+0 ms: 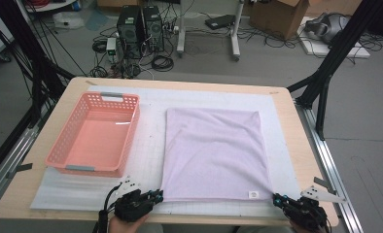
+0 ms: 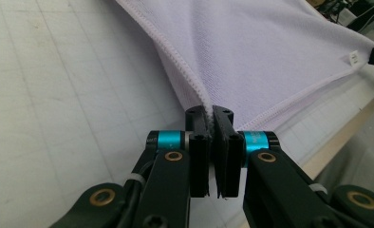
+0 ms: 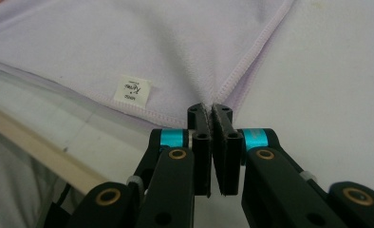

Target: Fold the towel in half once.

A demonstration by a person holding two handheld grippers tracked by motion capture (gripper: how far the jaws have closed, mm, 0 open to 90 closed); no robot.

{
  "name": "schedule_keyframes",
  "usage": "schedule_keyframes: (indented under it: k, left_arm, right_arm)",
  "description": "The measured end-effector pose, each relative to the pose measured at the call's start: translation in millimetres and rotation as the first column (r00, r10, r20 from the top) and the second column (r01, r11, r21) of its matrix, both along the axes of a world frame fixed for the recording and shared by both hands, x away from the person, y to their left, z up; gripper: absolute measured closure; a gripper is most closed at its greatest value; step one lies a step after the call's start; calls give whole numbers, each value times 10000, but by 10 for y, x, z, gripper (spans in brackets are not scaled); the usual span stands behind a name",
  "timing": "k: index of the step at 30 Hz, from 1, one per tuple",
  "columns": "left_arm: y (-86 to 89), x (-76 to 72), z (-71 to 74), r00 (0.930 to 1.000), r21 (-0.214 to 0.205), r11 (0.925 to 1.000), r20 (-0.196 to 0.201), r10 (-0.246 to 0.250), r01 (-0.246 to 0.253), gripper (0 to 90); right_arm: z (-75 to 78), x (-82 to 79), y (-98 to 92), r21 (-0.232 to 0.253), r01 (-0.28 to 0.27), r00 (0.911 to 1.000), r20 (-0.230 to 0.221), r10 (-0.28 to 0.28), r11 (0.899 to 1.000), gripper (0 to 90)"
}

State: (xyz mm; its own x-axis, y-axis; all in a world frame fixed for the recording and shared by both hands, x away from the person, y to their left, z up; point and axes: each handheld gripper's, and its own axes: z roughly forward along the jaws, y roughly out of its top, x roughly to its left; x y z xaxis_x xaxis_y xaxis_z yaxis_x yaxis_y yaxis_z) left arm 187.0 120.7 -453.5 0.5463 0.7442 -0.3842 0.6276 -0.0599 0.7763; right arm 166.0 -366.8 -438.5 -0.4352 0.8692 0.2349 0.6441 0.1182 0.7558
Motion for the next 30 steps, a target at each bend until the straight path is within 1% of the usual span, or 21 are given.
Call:
schedule_keyframes:
  k: [1,2,3,4,5,7,8,9,11,13,14,16,18,19,22,23,24,26,28,29,30]
  left_arm:
    - [8,-13,4,10000,-14,10000,-23,-32,32,853]
    - [13,-29,7,10000,-93,9999,-62,-47,46,853]
    - [19,-48,8,9999,-155,9999,-91,-71,69,853]
    - [25,-65,9,9998,-151,9997,-123,-179,177,854]
    - [27,-82,10,9997,-81,9998,-87,-209,208,854]
    - [10,-96,13,9998,-98,9998,128,-168,170,849]
    - [0,-96,19,9995,-81,9999,300,-119,121,845]
    - [-9,-88,26,9993,-5,10000,367,-63,64,844]
    - [-13,-71,34,9992,-79,9999,396,110,-107,844]
    - [-7,-53,34,9993,-149,9998,355,106,-101,837]
    - [2,-44,29,9993,-208,9997,345,162,-155,817]
    - [21,-22,21,9985,-229,9987,298,464,-457,754]
    - [38,3,6,9972,-300,9970,237,714,-707,629]
    - [39,13,-4,9971,-335,9968,216,732,-725,611]
    - [18,19,-15,9975,-369,9975,333,621,-609,557]
    - [11,14,-13,9979,-318,9982,390,513,-501,555]
    - [6,10,-13,9977,-255,9989,534,413,-400,550]
    - [0,-3,-11,9974,-164,9997,704,182,-171,549]
    - [-2,-13,-12,9964,-88,10000,852,-11,18,549]
    - [-6,-15,-14,9963,-58,10000,853,-69,74,550]
    - [-6,-16,-17,9958,68,9999,909,-113,107,551]
  right_arm:
    - [20,-39,3,-162,-77,9999,117,78,9998,870]
    - [39,-85,11,-237,-130,9998,121,133,9996,870]
    - [56,-137,15,-231,-132,9999,62,134,9996,870]
    - [63,-180,8,-210,-166,9998,101,168,9996,870]
    - [65,-215,-4,-230,-198,9997,138,201,9995,870]
    - [53,-229,-15,-271,-164,9994,296,172,9995,855]
    - [45,-202,-15,-290,-150,9991,392,161,9995,852]
    - [39,-157,-8,-313,-124,9988,464,139,9994,852]
    - [40,-62,6,-302,-91,9982,587,109,9995,856]
    - [55,6,17,-225,3,9979,650,11,9997,858]
    - [61,39,14,-116,37,9979,641,-30,9999,858]
    - [61,99,10,-115,200,9976,669,-191,9997,858]
    - [33,159,-2,102,374,9976,574,-379,9992,852]
    - [12,190,-7,223,453,9970,611,-466,9987,852]
    - [-30,304,-1,547,713,9959,522,-742,9960,852]
    - [-31,348,15,498,752,9955,534,-779,9959,853]
    - [-29,399,36,363,813,9945,636,-835,9960,853]
    - [-23,505,68,37,1146,9912,661,-1146,9934,854]
    - [-23,609,59,-84,1588,9853,648,-1579,9873,855]
    - [-23,655,47,-119,1885,9802,645,-1873,9820,854]
    - [-30,693,29,-294,2154,9745,703,-2130,9761,853]
